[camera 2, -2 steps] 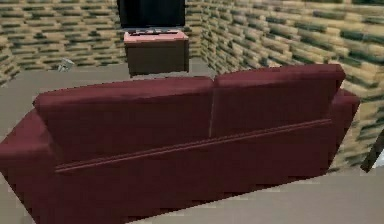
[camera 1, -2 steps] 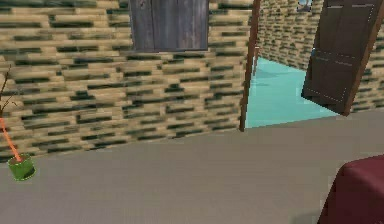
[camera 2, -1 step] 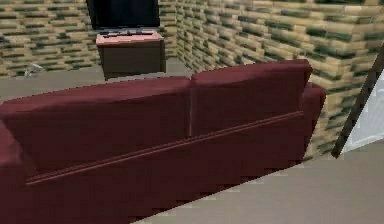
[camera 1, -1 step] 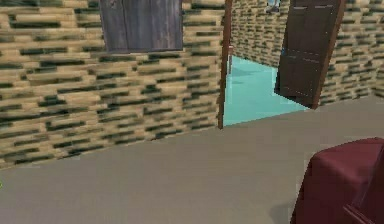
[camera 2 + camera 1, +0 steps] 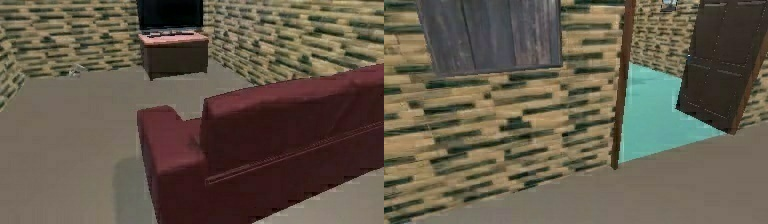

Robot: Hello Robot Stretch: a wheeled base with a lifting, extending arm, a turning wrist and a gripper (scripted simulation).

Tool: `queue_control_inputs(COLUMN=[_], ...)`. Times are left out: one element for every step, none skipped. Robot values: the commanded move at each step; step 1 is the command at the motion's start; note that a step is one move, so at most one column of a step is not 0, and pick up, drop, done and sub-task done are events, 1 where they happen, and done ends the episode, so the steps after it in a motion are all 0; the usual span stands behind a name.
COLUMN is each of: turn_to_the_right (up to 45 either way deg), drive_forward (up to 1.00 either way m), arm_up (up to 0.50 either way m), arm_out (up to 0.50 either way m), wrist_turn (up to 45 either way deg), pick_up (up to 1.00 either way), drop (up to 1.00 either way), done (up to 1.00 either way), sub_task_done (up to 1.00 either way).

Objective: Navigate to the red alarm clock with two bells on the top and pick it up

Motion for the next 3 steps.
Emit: queue_control_inputs(turn_to_the_right=[18.0,0.0,36.0], drive_forward=[0.0,0.5,0.0], arm_up=[0.0,0.0,0.0], arm_out=[0.0,0.0,0.0], wrist_turn=[0.0,0.0,0.0], pick_up=[0.0,0.0,0.0], drop=[0.0,0.0,0.0], done=[0.0,0.0,0.0], sub_task_done=[0.0,0.0,0.0])
